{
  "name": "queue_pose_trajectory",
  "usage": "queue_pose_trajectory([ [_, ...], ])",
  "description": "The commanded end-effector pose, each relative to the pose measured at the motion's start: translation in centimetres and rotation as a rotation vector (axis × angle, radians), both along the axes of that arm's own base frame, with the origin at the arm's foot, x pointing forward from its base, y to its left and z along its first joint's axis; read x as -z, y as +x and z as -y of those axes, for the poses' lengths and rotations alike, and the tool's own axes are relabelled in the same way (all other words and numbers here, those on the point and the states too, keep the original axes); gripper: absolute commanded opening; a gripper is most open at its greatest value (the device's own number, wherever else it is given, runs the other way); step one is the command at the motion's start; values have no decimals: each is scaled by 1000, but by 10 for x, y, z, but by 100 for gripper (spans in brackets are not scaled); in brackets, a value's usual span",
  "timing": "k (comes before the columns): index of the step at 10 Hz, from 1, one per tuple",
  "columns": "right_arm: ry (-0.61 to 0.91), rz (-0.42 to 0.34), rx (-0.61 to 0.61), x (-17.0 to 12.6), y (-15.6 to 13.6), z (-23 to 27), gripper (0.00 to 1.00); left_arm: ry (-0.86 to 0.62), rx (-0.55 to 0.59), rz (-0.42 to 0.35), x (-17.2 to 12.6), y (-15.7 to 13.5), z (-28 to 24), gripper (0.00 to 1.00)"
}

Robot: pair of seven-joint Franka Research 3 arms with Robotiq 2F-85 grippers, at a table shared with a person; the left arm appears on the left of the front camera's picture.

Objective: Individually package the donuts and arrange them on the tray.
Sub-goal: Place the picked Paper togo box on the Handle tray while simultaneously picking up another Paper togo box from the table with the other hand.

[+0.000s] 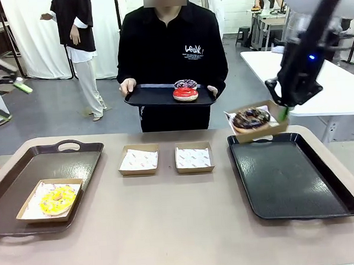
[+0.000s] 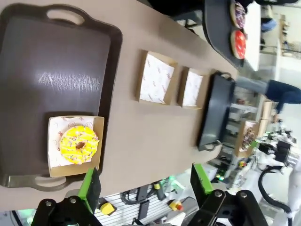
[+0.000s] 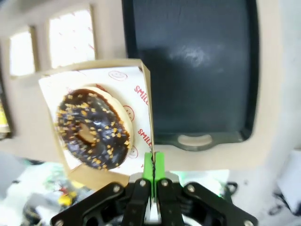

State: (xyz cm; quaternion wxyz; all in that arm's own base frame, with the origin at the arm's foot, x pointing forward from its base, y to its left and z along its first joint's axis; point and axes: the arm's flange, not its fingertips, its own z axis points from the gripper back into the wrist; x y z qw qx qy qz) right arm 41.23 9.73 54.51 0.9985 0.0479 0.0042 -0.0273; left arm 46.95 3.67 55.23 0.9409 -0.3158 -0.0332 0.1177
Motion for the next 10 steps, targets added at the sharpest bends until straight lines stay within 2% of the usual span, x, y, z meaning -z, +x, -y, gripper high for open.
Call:
queue_pose_trajectory([
  [1, -4, 59, -46, 37, -19, 3, 1, 143, 1, -72, -2, 34, 36, 100],
  [4, -2, 27, -33, 88, -16, 7, 1, 353, 24, -90, 16, 66, 112, 100],
  [7, -29, -7, -17, 104, -9, 11, 1, 455, 25, -81, 45, 82, 151, 100],
  [10, -176, -57, -37, 117, -10, 17, 1, 532, 41, -70, 80, 84, 183, 100],
])
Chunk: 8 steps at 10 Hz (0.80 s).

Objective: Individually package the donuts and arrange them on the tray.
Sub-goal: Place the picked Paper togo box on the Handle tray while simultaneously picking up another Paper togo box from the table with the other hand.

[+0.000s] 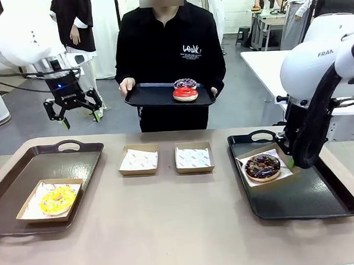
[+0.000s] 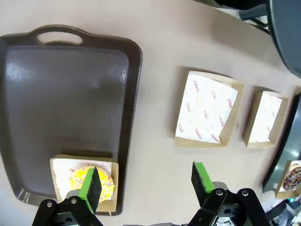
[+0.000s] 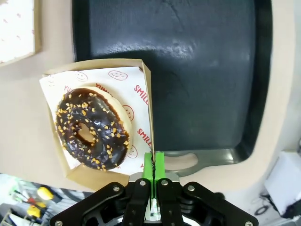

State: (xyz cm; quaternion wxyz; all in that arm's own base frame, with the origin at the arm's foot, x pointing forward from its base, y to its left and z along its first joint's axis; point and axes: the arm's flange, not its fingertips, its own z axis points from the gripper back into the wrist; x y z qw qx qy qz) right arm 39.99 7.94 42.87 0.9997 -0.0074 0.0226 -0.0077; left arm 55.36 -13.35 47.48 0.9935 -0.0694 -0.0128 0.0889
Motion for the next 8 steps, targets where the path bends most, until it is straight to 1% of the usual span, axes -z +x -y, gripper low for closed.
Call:
queue_pose_trajectory([
  [1, -74, -24, -4, 3, 2, 0, 1, 48, -17, 33, 13, -4, 24, 100],
  [2, -95, -31, -4, 6, 1, 1, 1, 54, 0, 54, 22, -8, 37, 100],
  [3, -29, -12, -12, 3, 0, 2, 1, 63, 53, 70, 31, -12, 48, 100],
  [6, -29, -12, -12, 3, 0, 2, 1, 42, 118, 117, 55, -16, 74, 100],
  [8, -29, -12, -12, 3, 0, 2, 1, 25, 165, 121, 75, -18, 89, 100],
])
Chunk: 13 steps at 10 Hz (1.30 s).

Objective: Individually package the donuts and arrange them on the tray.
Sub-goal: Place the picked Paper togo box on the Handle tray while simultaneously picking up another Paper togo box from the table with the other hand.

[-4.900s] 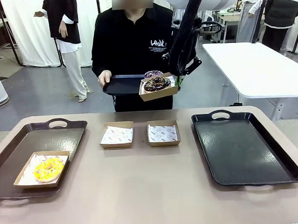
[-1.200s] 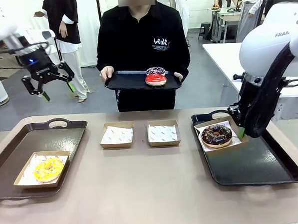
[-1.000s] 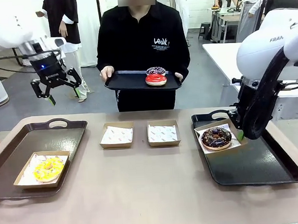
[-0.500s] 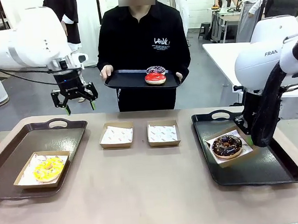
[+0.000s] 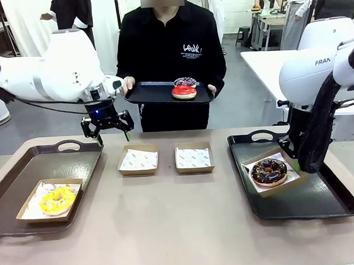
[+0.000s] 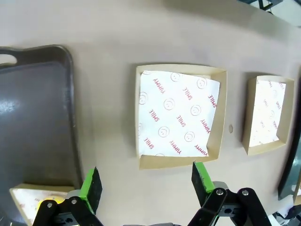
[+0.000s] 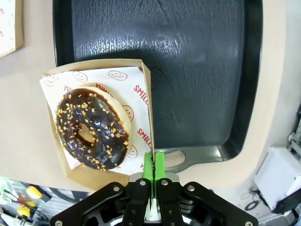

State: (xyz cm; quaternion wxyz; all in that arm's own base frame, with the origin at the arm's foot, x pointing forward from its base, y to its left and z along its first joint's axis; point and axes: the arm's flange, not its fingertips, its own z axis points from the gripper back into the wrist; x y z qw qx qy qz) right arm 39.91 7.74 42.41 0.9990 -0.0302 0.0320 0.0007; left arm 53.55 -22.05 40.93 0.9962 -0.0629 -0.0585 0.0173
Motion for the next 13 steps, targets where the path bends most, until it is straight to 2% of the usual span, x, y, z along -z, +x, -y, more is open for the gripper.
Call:
queue_pose_trajectory([
  [1, 16, 8, 6, -1, 0, 0, 1, -18, 45, 12, 18, -2, 6, 100],
  [4, 16, 8, 6, -1, 0, 0, 1, -11, 116, -25, 31, -10, 6, 100],
  [5, 16, 8, 6, -1, 0, 0, 1, 0, 57, -15, 29, -4, 11, 100],
  [13, 16, 8, 6, -1, 0, 0, 1, 0, 57, -15, 29, -4, 11, 100],
])
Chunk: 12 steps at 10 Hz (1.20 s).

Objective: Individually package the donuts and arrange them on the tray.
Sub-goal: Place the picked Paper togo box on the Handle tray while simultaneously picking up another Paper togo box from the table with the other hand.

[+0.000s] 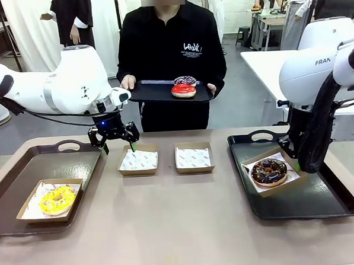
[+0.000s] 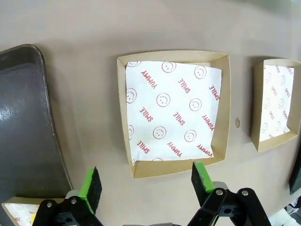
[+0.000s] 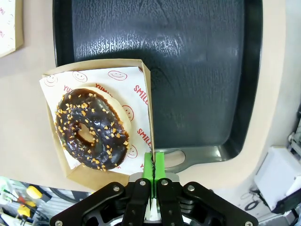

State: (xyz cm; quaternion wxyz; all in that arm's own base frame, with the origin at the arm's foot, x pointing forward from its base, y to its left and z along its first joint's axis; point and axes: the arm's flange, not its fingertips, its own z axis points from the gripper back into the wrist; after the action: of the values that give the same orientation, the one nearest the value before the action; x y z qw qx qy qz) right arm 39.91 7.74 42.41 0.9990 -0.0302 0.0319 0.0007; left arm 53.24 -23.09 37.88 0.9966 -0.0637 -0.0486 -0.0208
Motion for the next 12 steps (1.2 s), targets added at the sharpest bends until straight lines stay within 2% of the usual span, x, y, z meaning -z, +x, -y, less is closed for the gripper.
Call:
queue_pose_trajectory([
  [1, 16, 8, 6, -1, 0, 0, 1, -2, -21, 0, -1, 0, 1, 100],
  [3, 0, 0, 0, 0, 0, 0, 1, 0, 0, 0, 0, 0, 0, 100],
  [5, 14, 40, 32, 12, -12, -1, 1, 37, -57, 65, -2, 3, 3, 100],
  [8, 28, 74, 40, 29, -17, -3, 1, 52, -107, 48, 4, 15, 5, 100],
  [12, 45, 57, 119, 48, -16, 0, 1, 70, -154, 35, 15, 29, 6, 100],
])
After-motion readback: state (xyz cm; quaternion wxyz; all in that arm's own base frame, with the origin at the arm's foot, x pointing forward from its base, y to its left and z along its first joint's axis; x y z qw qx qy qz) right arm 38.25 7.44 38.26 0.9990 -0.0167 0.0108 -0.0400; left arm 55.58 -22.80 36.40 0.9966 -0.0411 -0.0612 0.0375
